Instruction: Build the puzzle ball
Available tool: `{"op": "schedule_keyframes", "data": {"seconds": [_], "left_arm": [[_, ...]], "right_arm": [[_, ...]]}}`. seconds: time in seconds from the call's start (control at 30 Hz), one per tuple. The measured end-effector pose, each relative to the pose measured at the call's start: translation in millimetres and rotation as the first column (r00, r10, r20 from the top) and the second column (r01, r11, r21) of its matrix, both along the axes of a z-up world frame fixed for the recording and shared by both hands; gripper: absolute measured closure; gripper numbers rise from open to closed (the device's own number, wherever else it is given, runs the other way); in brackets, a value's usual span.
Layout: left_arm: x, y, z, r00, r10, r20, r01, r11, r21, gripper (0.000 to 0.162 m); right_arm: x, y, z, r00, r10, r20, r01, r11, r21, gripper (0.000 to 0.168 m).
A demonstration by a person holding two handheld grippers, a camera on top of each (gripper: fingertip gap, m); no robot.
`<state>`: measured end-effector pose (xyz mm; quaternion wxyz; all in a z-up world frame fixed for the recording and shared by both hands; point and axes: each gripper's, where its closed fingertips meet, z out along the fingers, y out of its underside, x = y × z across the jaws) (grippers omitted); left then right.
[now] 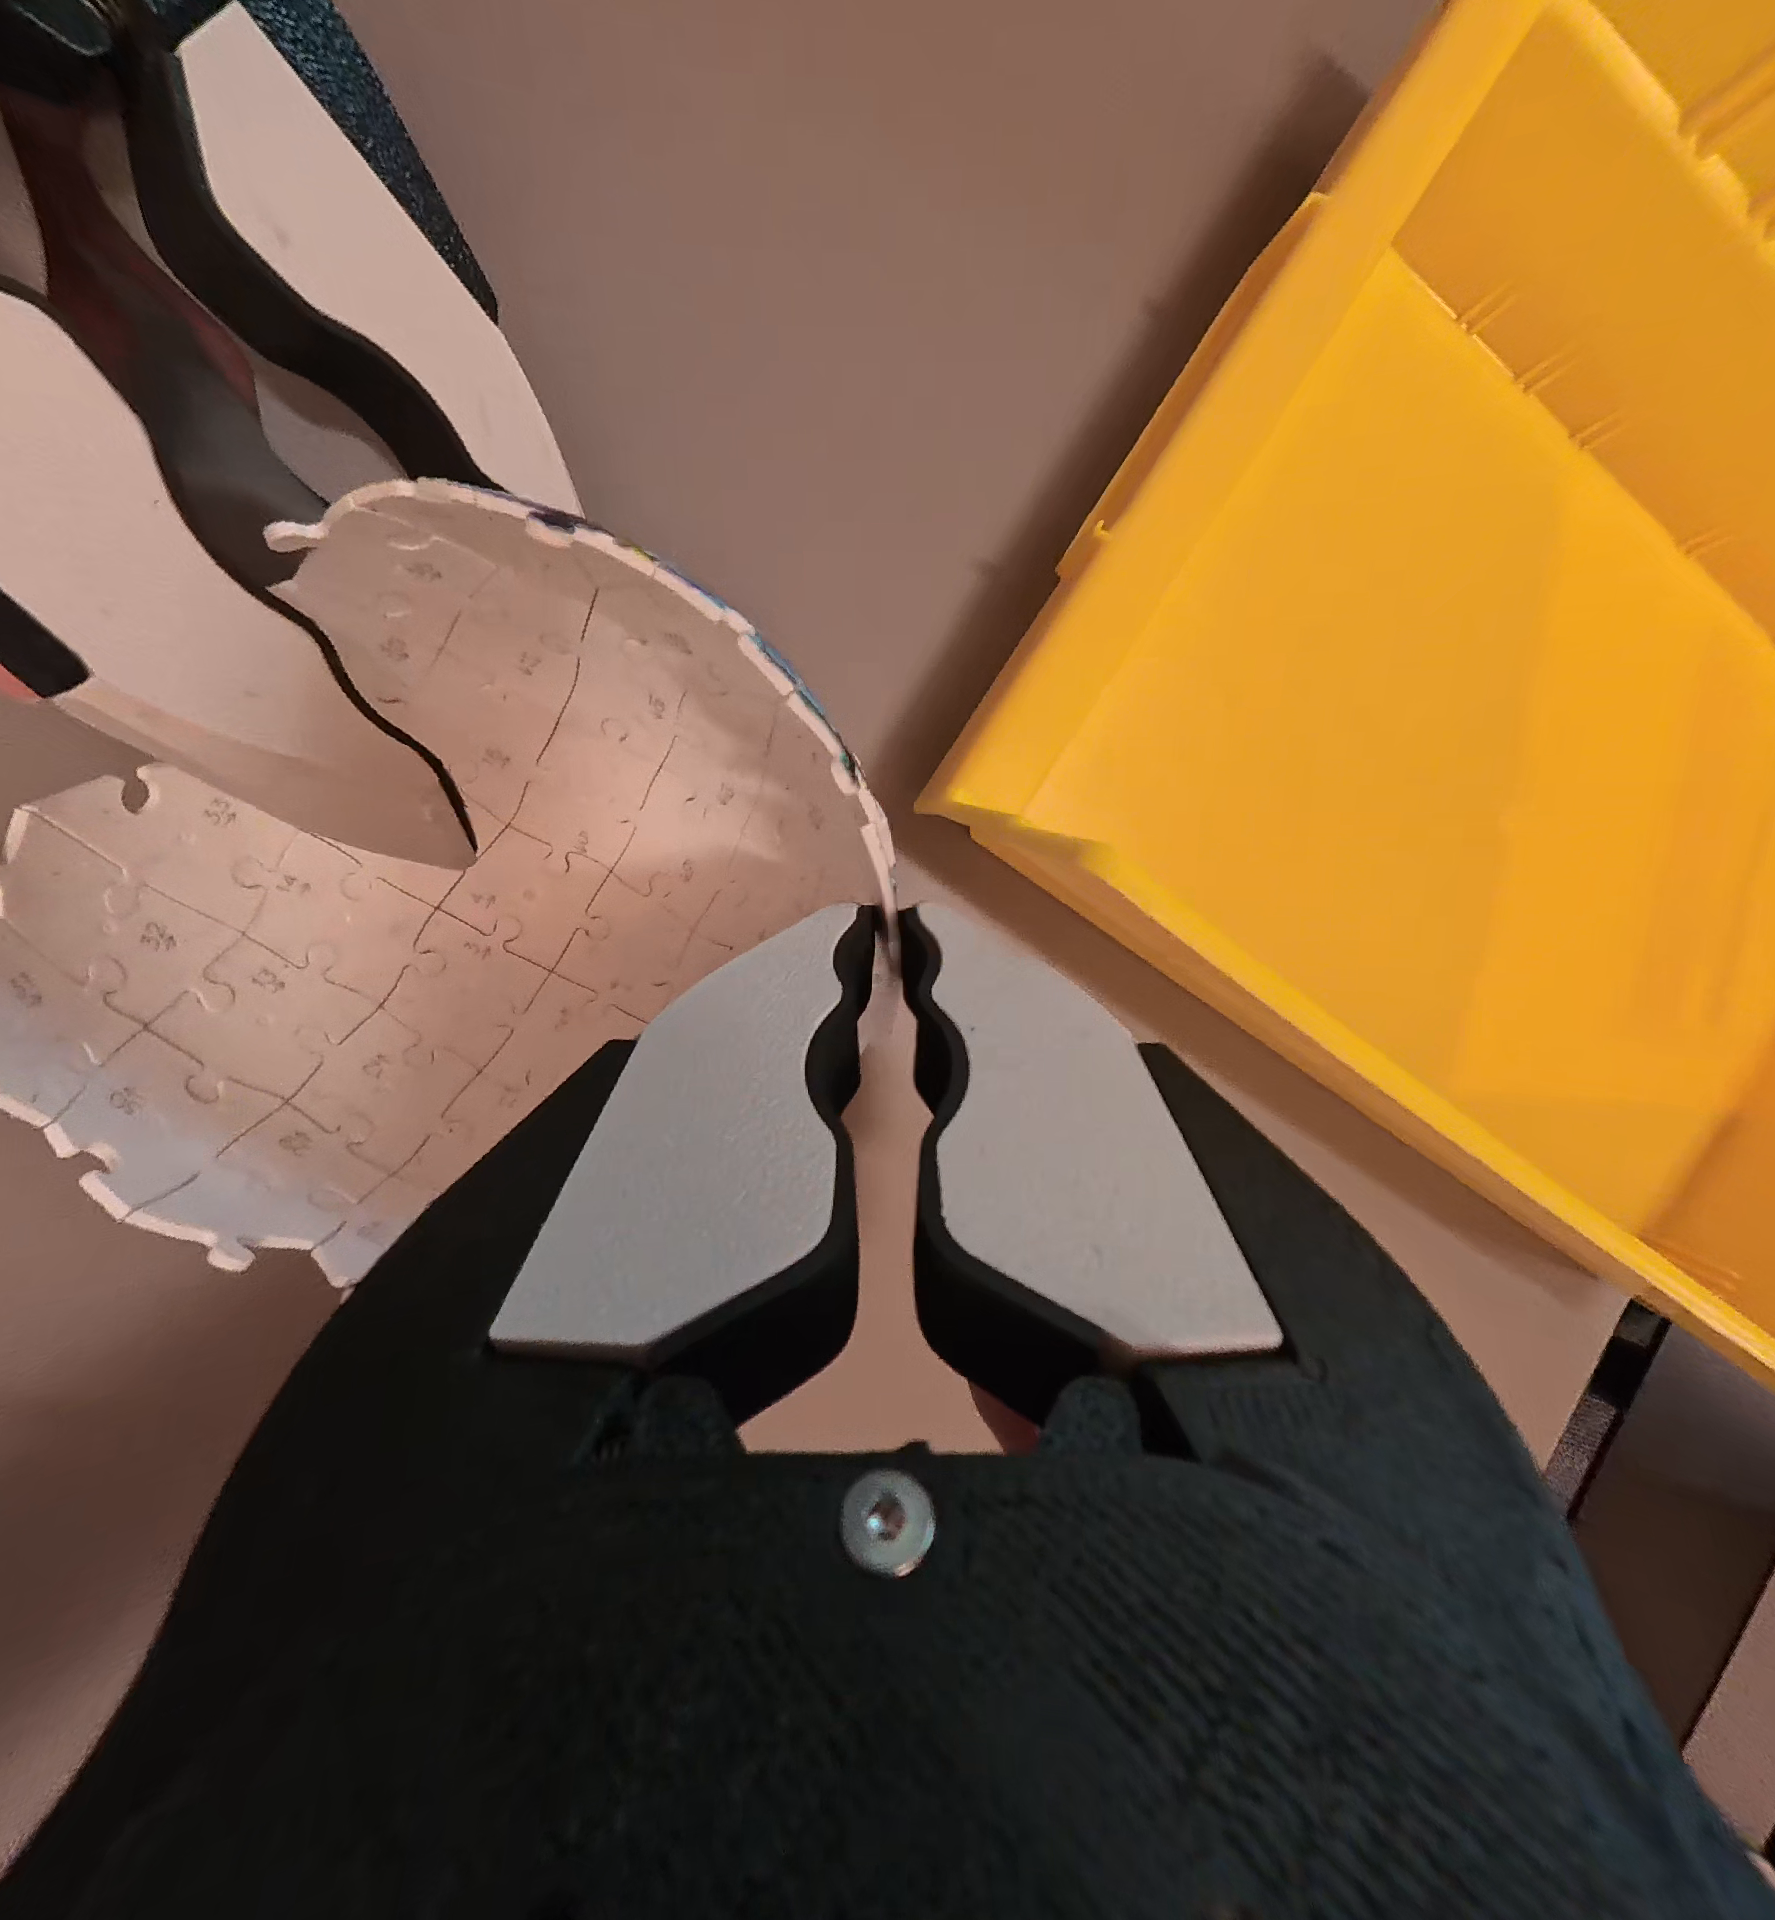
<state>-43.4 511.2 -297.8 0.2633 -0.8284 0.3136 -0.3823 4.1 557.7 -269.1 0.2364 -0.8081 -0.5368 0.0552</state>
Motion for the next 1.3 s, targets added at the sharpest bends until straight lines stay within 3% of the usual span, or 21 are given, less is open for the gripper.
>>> {"op": "schedule_keyframes", "data": {"seconds": [0.03, 0.87, 1.3], "left_arm": [[0.0, 0.1, 0.0, 1.0, 0.001, 0.001, -0.001, 1.0, -0.002, 0.114], [0.6, 2.7, 1.4, 1.0, 0.018, 0.005, -0.018, 1.0, 0.009, 0.119], [-1.0, 5.3, 0.8, 0.999, 0.035, 0.017, -0.035, 0.999, -0.006, 0.13]], "right_arm": [[-0.6, 1.0, 1.0, 1.0, 0.002, -0.008, -0.002, 1.0, 0.01, 0.163], [-10.9, 3.4, -1.2, 0.992, 0.107, -0.064, -0.103, 0.992, 0.071, 0.158], [5.3, 5.0, 2.5, 0.992, 0.039, -0.124, -0.031, 0.997, 0.067, 0.163]]}}
